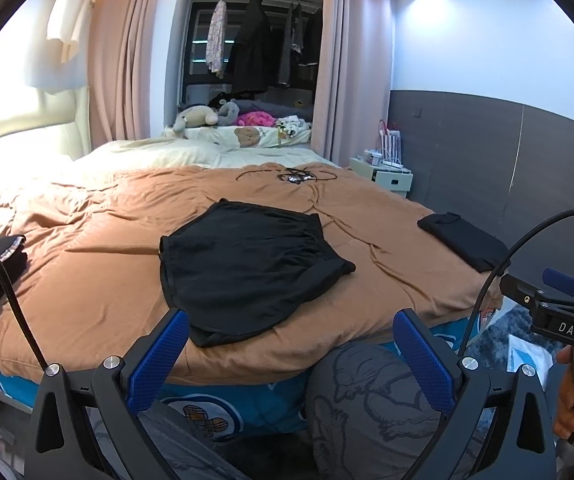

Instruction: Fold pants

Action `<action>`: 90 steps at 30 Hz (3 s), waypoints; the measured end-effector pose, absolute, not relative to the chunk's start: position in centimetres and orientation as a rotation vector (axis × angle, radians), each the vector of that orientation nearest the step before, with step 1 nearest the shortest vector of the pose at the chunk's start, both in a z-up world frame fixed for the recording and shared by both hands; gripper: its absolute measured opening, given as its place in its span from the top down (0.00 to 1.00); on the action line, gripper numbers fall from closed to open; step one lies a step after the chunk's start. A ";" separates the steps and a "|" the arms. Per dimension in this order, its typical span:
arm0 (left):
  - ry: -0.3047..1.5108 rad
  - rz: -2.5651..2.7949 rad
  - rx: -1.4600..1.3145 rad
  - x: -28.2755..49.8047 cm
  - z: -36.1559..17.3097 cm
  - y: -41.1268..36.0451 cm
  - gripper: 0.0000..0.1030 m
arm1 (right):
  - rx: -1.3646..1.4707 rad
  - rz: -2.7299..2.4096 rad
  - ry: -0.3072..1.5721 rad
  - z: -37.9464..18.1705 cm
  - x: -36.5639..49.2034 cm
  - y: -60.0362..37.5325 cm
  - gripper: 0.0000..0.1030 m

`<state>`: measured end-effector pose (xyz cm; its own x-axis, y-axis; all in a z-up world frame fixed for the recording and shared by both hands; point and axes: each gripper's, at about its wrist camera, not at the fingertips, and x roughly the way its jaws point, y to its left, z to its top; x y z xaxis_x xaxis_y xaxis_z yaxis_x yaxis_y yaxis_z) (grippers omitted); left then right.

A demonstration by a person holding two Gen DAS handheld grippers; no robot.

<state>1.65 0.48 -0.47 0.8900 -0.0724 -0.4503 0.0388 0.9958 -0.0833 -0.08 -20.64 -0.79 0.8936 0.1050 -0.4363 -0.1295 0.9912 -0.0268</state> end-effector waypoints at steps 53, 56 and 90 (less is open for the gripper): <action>0.516 -0.031 -0.107 2.7 -1.0 2.9 0.00 | -0.049 0.166 0.447 1.0 1.1 -20.7 0.00; 0.527 -0.029 -0.121 3.5 -1.1 3.2 0.00 | -0.057 0.177 0.444 1.6 1.8 -21.0 0.00; 0.832 0.093 -0.153 16.1 -5.5 8.9 0.00 | 0.107 0.374 0.653 0.7 17.7 -23.9 0.00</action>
